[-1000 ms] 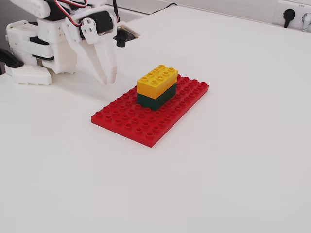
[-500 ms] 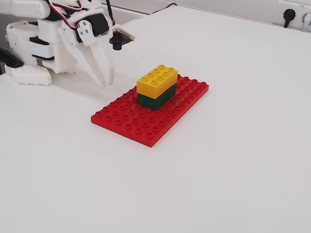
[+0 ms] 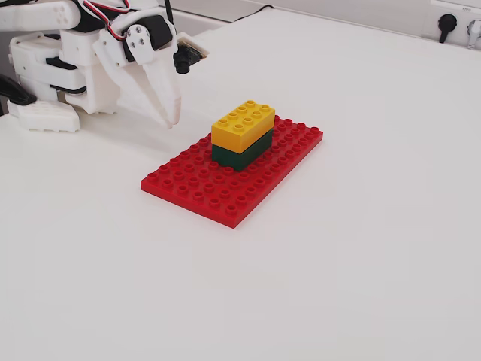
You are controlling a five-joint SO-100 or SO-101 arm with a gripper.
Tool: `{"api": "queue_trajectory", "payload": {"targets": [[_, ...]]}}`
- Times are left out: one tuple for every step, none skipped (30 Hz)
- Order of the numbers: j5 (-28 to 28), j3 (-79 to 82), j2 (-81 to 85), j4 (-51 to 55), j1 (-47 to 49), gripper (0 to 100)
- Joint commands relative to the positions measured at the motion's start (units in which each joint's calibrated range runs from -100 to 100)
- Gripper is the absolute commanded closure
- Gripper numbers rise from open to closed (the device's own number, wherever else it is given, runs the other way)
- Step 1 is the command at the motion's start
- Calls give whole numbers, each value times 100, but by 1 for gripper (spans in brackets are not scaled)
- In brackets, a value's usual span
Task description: Put yellow lego brick onto the green one
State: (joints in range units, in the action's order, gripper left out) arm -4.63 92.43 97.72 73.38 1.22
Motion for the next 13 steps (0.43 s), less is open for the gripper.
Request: {"api": "queue_trajectory", "payload": {"targets": [[-22,-2,27,67,-4,98],[-22,-2,27,67,-26,98],[-22,-2,27,67,-18,98],[-22,-2,27,67,18,98],[-27,-2,18,67,33,98],[-27,-2,18,67,63,99],[-27,-2,18,67,77,99],[-27,-2,18,67,70,99],[-27,-2,18,67,63,99],[-27,-2,18,67,63,99],[-27,-2,18,67,85,99],[-27,-2,18,58,99,99],[-27,-2,18,58,99,99]]}}
